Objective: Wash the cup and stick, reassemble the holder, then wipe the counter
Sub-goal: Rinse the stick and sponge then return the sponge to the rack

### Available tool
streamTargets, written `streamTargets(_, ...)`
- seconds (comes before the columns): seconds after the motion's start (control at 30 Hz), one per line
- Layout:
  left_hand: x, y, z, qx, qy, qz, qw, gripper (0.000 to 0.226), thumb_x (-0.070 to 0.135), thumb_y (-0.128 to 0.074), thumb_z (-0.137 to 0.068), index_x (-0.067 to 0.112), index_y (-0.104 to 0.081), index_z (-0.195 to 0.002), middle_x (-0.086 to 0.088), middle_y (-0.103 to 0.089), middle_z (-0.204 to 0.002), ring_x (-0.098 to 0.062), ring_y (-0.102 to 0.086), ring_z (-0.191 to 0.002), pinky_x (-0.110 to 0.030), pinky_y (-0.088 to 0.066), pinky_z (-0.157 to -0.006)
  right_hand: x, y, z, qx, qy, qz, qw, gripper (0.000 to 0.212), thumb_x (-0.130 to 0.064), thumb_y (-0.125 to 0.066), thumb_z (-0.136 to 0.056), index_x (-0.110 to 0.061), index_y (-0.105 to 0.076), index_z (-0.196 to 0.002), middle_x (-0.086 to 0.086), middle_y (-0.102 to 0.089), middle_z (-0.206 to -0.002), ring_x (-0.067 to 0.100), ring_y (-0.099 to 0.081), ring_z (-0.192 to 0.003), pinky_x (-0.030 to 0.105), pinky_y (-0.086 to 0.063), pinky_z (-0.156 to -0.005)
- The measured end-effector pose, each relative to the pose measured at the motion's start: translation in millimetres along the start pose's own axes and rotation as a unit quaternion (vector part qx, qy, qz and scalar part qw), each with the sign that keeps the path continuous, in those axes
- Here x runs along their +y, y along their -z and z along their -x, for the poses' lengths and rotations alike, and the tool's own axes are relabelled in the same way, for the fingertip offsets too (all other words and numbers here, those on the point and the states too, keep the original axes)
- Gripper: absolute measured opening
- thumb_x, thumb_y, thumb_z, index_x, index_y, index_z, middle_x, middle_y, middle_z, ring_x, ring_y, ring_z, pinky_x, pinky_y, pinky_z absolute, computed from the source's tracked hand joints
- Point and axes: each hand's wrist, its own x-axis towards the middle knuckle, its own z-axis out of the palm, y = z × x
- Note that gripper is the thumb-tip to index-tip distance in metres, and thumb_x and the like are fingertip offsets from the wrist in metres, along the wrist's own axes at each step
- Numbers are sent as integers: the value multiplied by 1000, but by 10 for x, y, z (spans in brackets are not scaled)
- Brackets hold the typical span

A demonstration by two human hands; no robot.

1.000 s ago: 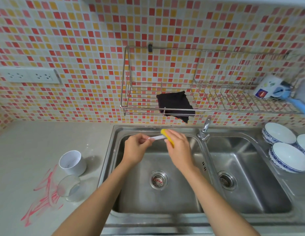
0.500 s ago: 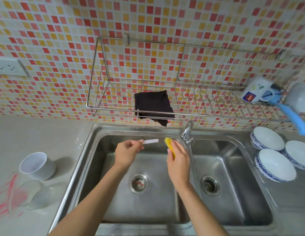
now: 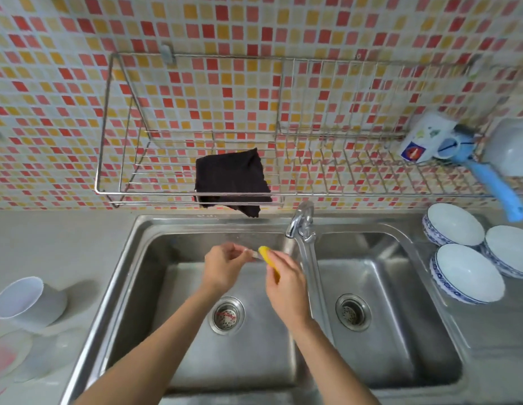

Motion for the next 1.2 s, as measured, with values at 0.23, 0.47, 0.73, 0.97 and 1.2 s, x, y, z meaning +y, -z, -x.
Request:
streamTargets(0.23, 227, -259, -66, -59, -74, -69, 993, 8, 18, -74, -85, 11, -73, -87, 3, -71, -71, 11, -59, -56, -5, -42, -59, 822, 271, -478, -47, -272, 56, 959, 61, -7, -57, -86, -9, -38, -144, 15, -56, -134, 35, -58, -114, 41, -47, -96)
streamTargets(0.47, 398, -467, -150, -89, -121, -81, 985, 5, 16, -76, -81, 15, -71, -81, -2, -74, -76, -12, -66, -70, -9, -44, -64, 858, 126, -597, -156, -208, 66, 963, 63, -11, -59, -90, -12, -33, -147, 14, -53, -137, 32, -53, -122, 36, -43, -98)
streamTargets(0.73, 386, -504, -161, -99, -150, -130, 975, 14, 20, -75, -83, 25, -64, -75, 5, -66, -70, -5, -59, -63, -4, -38, -61, 907, 204, -393, -27, -332, -74, 940, 62, -17, -62, -87, -26, -40, -144, 7, -61, -130, 28, -58, -115, 36, -47, -96)
streamTargets(0.97, 236, -428, -65, -105, -178, -147, 967, 13, 25, -73, -85, 18, -75, -96, 4, -75, -90, -13, -67, -79, -18, -51, -77, 1031, 448, 74, 44, -428, -233, 872, 50, -2, -56, -89, -20, -51, -135, -6, -57, -117, 13, -62, -89, 19, -47, -71)
streamTargets(1.2, 291, -504, -81, -109, -179, -138, 968, 13, 25, -71, -87, 22, -75, -99, 4, -72, -84, -8, -64, -71, -14, -45, -69, 887, 550, 168, 30, -539, -516, 665, 36, -5, -38, -92, -20, -57, -118, 8, -64, -107, 22, -60, -92, 32, -50, -68)
